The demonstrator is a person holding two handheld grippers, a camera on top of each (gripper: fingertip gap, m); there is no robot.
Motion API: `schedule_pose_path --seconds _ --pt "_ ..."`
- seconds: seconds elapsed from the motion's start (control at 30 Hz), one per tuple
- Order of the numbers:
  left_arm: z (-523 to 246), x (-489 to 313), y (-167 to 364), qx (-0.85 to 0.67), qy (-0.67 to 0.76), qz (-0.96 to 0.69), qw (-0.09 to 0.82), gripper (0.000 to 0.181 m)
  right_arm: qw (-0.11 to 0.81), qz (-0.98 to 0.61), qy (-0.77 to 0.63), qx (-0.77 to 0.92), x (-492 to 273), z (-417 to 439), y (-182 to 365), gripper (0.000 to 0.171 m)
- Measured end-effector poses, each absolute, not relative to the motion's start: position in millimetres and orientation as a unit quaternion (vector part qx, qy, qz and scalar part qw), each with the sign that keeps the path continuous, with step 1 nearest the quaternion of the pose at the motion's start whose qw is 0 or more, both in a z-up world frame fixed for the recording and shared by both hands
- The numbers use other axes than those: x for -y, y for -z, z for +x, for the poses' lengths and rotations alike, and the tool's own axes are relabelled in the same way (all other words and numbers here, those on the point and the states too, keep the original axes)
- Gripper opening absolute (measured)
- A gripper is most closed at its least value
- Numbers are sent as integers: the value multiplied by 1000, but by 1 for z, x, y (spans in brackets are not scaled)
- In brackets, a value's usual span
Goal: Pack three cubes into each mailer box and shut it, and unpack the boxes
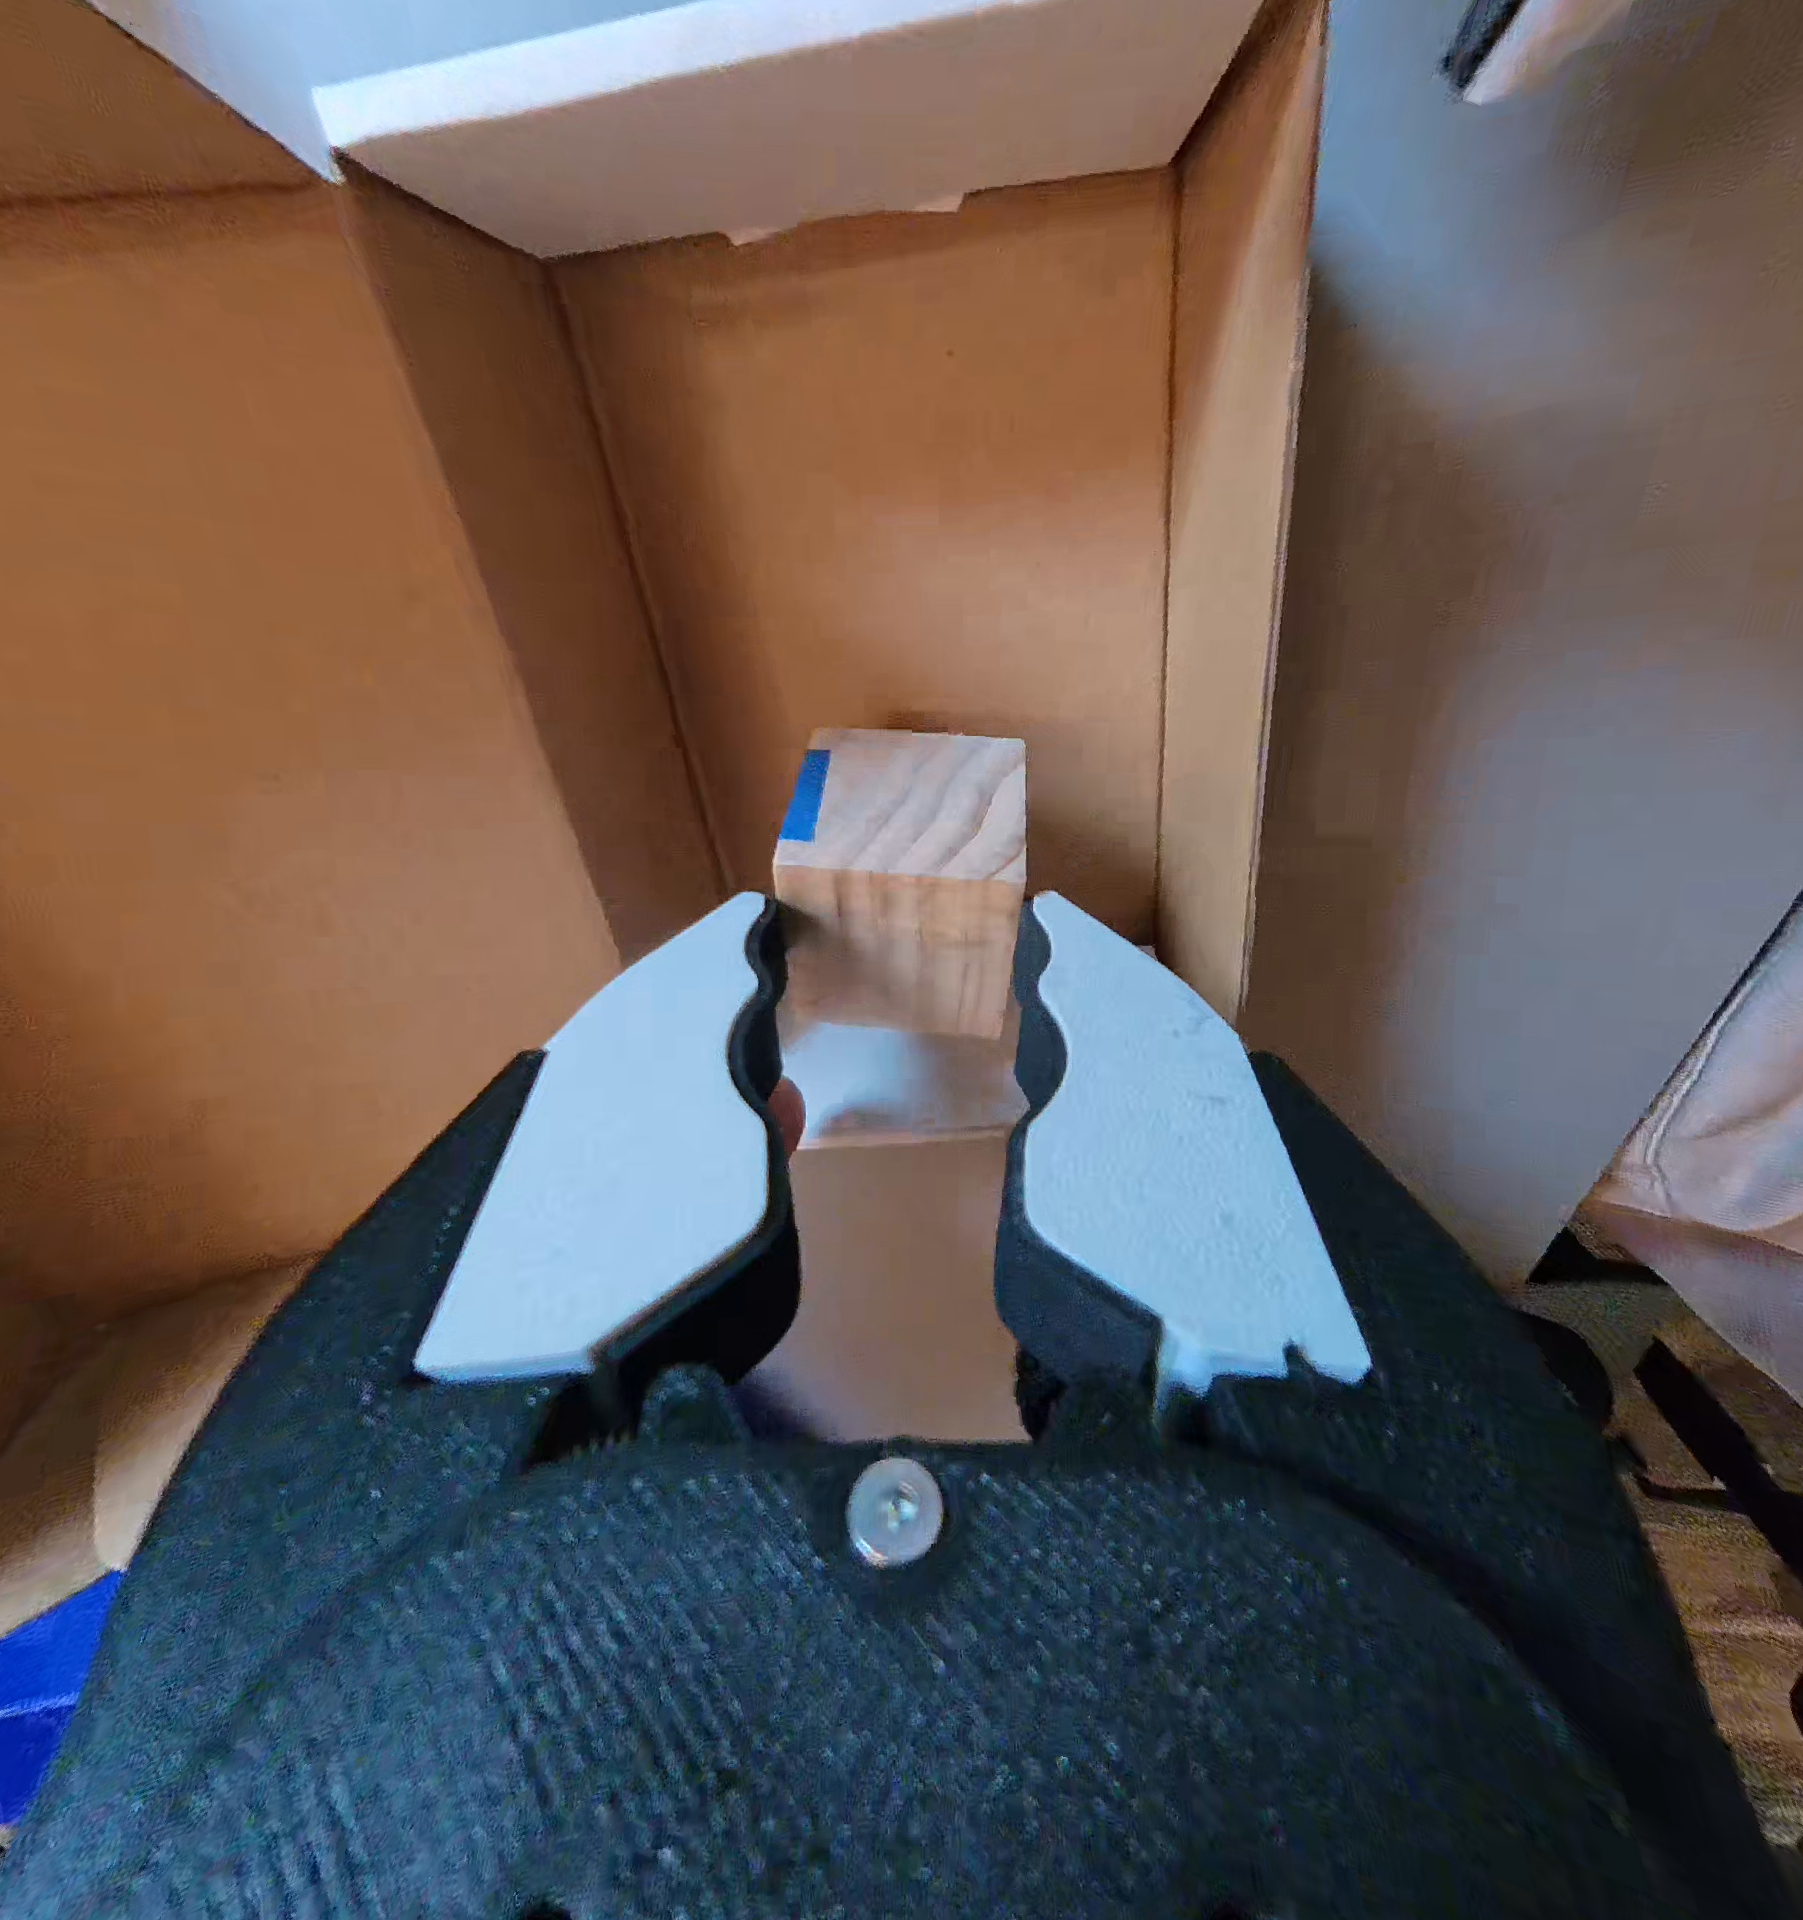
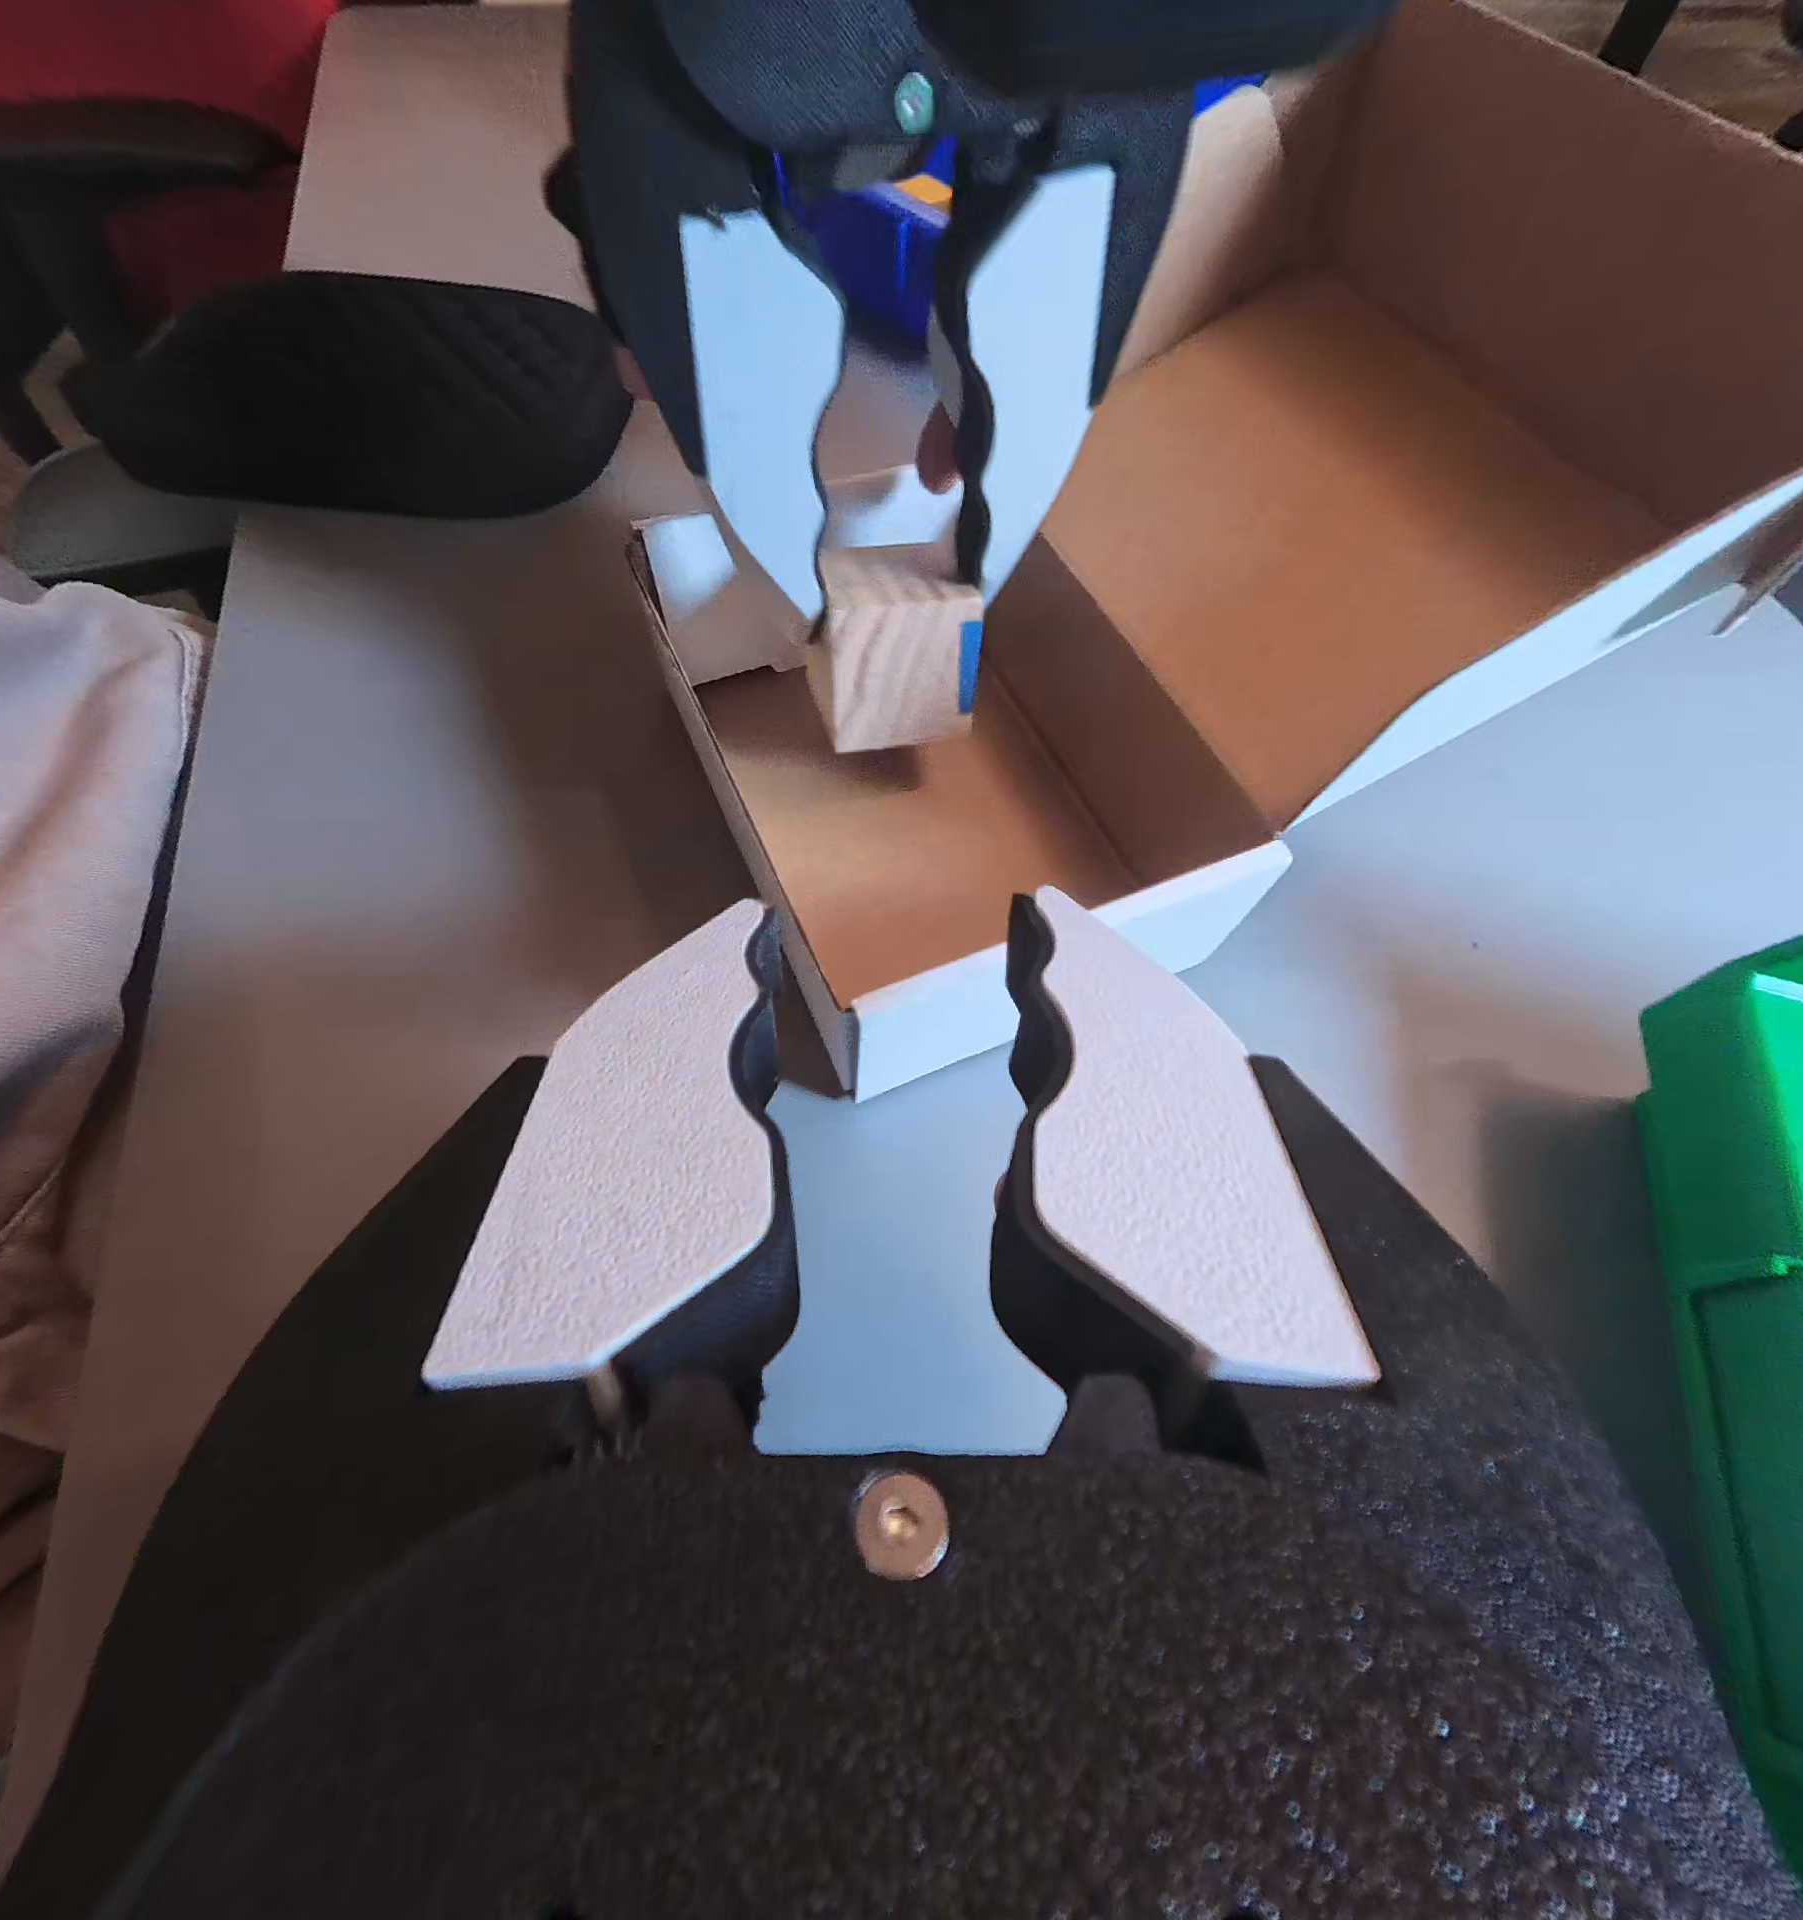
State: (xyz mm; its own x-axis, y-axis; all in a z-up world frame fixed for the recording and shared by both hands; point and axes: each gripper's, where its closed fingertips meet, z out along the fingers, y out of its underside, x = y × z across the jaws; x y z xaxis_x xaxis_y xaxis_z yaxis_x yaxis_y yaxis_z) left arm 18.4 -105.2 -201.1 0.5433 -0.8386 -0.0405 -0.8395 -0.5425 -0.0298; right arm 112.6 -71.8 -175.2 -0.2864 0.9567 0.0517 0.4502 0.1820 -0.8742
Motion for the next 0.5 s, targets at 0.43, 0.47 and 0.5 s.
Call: schedule_pose_path --seconds 0.43,0.47,0.5 --pt "16 99 188 -460 -7 -886 62 51 337 -503 -391 693 72 112 172 42" --pt "12 98 173 -457 -7 -885 88 50 341 -504 -392 690 71 112 170 42" --pt "3 96 156 -452 -13 -884 114 49 345 -505 -393 686 69 111 169 42"
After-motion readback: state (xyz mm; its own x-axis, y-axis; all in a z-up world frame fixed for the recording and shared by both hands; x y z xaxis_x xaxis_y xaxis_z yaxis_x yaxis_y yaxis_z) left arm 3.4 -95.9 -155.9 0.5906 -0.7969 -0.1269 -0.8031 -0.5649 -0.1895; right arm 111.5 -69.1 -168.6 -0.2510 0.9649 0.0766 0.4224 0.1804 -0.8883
